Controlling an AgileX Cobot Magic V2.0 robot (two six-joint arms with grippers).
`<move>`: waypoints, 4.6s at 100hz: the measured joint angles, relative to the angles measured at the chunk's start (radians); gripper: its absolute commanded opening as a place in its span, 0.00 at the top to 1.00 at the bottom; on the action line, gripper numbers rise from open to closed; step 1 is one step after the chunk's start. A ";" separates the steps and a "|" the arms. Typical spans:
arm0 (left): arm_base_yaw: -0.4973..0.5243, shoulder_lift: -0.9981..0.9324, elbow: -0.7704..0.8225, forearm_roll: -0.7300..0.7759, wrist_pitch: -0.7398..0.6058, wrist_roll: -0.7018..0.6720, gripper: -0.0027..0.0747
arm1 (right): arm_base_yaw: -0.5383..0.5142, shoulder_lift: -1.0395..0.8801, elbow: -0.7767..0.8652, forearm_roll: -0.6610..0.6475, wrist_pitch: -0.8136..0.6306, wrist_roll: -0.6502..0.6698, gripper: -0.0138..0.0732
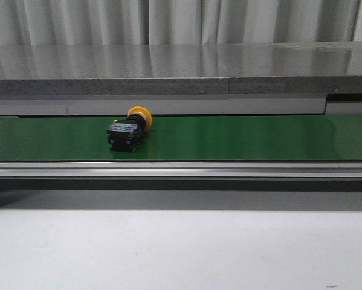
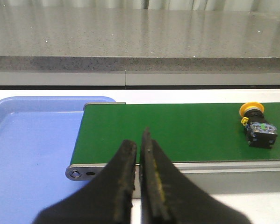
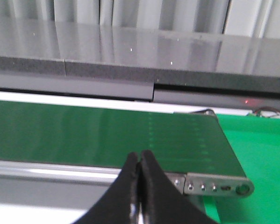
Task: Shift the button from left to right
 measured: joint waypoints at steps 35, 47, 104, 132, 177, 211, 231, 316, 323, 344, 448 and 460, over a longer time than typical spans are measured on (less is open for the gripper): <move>0.000 0.000 0.000 0.000 0.000 0.000 0.96 | 0.000 0.035 -0.068 0.000 -0.026 0.000 0.92; 0.000 0.000 0.000 0.000 -0.001 0.000 0.96 | 0.000 0.138 -0.146 0.000 0.017 0.000 0.92; 0.000 0.000 0.000 0.000 -0.001 0.000 0.96 | 0.000 0.858 -0.736 0.016 0.502 0.000 0.92; 0.000 0.000 0.000 0.000 -0.001 0.000 0.96 | 0.002 1.045 -0.852 0.099 0.534 0.000 0.92; 0.000 0.000 0.000 0.000 -0.001 0.000 0.96 | 0.002 1.100 -0.860 0.103 0.532 0.000 0.24; 0.000 0.000 0.000 0.000 -0.002 0.000 0.96 | 0.029 1.105 -0.862 0.148 0.522 0.000 0.21; 0.000 0.000 0.000 0.000 -0.002 0.000 0.96 | 0.107 1.185 -0.903 0.159 0.503 0.000 0.21; 0.000 0.000 0.000 0.000 -0.002 0.000 0.96 | 0.247 1.656 -1.107 0.202 0.471 0.000 0.21; 0.000 0.000 0.000 0.000 -0.002 0.000 0.96 | 0.247 1.670 -1.107 0.202 0.472 0.000 0.24; 0.000 0.000 0.000 0.000 -0.002 0.000 0.96 | 0.247 1.683 -1.111 0.198 0.491 0.000 0.60; 0.000 0.000 0.000 0.000 -0.002 0.000 0.96 | -0.316 1.627 -1.349 0.039 0.736 -0.260 0.64; 0.000 0.000 0.000 0.000 -0.002 0.000 0.96 | -0.412 1.682 -1.350 0.132 0.705 -0.377 0.64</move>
